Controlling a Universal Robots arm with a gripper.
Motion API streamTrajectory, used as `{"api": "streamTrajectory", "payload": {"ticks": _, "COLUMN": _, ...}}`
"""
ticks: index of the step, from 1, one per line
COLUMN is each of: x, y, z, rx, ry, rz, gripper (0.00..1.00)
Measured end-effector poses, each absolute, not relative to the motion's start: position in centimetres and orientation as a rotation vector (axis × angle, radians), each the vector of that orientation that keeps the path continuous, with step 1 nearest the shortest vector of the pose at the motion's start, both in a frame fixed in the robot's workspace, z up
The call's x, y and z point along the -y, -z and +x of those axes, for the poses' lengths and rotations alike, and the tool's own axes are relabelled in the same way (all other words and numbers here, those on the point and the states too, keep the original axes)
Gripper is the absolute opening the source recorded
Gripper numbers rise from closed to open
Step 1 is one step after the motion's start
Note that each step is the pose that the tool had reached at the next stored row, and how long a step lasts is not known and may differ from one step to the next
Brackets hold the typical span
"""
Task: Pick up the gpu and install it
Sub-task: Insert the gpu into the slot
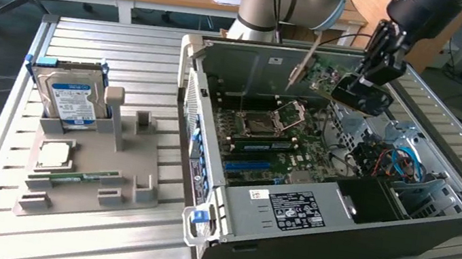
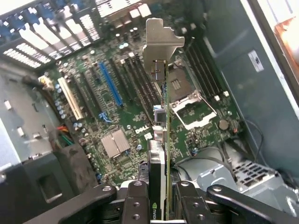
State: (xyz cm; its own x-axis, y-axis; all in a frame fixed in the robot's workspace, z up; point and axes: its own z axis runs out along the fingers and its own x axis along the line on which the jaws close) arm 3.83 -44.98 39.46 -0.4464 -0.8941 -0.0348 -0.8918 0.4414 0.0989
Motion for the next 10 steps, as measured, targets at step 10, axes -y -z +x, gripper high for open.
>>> {"api": "streamTrajectory", "payload": {"ticks": 10, "x": 44.96, "y": -39.29, "z": 3.82, "rx": 2.511, "ry": 0.156, "rz": 1.831, "gripper": 0.27}}
